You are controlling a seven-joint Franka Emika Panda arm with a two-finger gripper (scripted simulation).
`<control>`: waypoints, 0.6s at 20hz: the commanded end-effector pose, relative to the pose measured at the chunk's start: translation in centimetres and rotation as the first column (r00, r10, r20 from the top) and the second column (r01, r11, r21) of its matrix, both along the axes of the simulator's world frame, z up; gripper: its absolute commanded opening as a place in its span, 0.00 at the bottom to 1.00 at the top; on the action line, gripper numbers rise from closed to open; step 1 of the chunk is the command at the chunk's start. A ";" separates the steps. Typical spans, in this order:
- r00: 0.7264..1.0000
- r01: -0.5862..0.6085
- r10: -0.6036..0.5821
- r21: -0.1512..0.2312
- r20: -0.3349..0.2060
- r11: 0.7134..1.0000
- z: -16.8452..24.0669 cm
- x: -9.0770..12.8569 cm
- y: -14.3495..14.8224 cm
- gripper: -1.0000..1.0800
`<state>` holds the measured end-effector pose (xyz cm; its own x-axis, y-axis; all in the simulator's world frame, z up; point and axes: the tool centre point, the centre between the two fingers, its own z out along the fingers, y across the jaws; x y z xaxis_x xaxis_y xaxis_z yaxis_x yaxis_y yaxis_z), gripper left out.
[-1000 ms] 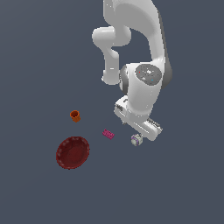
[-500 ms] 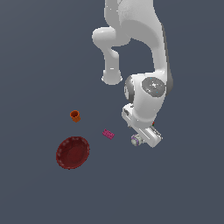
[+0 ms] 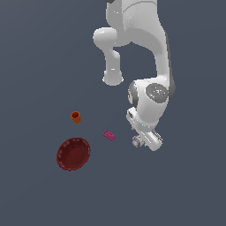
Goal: Pick up a designated object from a clutter of objects.
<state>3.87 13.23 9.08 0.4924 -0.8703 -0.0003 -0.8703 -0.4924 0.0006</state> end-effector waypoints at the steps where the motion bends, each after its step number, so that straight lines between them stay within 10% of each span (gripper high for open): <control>1: 1.000 0.012 -0.012 0.000 0.001 1.000 -0.2 0.0 0.1 0.96; 12: 1.000 0.011 -0.011 0.000 0.000 1.000 -2.4 -0.1 0.1 0.96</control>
<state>3.84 13.36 7.41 0.4828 -0.8757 0.0001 -0.8757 -0.4828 -0.0007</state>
